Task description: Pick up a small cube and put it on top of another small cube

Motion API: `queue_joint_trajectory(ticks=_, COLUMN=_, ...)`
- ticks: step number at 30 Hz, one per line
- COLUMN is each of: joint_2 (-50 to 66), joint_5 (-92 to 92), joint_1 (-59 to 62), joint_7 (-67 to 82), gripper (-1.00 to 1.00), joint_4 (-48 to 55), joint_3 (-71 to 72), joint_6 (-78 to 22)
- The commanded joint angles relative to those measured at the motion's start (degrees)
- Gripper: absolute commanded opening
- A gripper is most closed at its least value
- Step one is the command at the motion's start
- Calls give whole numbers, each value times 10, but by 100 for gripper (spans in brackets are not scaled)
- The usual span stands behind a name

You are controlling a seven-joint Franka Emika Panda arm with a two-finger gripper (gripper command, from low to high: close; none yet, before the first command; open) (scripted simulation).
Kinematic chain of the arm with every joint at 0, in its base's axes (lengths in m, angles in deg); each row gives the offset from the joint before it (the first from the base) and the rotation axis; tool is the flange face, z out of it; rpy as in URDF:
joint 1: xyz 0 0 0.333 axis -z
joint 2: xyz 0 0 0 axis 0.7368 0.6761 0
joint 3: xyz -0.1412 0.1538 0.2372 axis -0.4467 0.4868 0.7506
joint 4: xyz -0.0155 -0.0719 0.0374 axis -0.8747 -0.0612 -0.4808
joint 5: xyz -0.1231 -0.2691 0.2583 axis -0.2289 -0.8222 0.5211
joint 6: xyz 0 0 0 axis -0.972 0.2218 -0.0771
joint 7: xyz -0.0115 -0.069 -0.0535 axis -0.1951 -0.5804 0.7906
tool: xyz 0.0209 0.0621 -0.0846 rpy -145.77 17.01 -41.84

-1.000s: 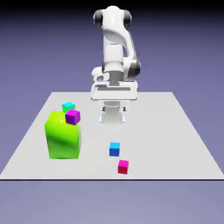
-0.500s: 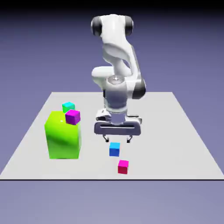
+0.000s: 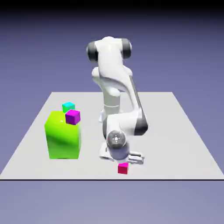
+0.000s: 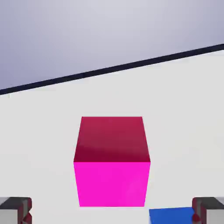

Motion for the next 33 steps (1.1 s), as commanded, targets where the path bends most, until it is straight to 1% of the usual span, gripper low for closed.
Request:
queue_joint_trajectory(ticks=1, joint_2=6, joint_5=0, joint_1=-1, joint_7=0, gripper=0, joint_4=-8, joint_3=0, joint_6=14)
queue_joint_trajectory(ticks=2, joint_2=6, joint_5=0, joint_1=-1, joint_7=0, gripper=-100, joint_4=-8, joint_3=0, joint_6=14)
queue_joint_trajectory(ticks=3, joint_2=6, joint_5=0, joint_1=-1, joint_7=0, gripper=-100, joint_4=-8, joint_3=0, joint_6=14)
queue_joint_trajectory(ticks=7, joint_2=-30, joint_5=6, joint_1=-4, joint_7=6, gripper=-100, joint_4=42, joint_3=7, joint_6=-73)
queue_joint_trajectory(ticks=9, joint_2=-62, joint_5=7, joint_1=-30, joint_7=40, gripper=-100, joint_4=26, joint_3=-8, joint_6=-87)
queue_joint_trajectory(ticks=27, joint_2=-435, joint_5=-120, joint_1=-83, joint_7=252, gripper=-100, joint_4=-133, joint_3=-346, joint_6=-291)
queue_joint_trajectory(ticks=31, joint_2=-487, joint_5=-160, joint_1=-50, joint_7=250, gripper=-100, joint_4=-148, joint_3=-417, joint_6=-326)
queue_joint_trajectory(ticks=32, joint_2=-487, joint_5=-160, joint_1=-50, joint_7=250, gripper=-100, joint_4=-148, joint_3=-417, joint_6=-326)
queue_joint_trajectory(ticks=33, joint_2=-490, joint_5=-163, joint_1=-49, joint_7=248, gripper=-100, joint_4=-169, joint_3=-419, joint_6=-308)
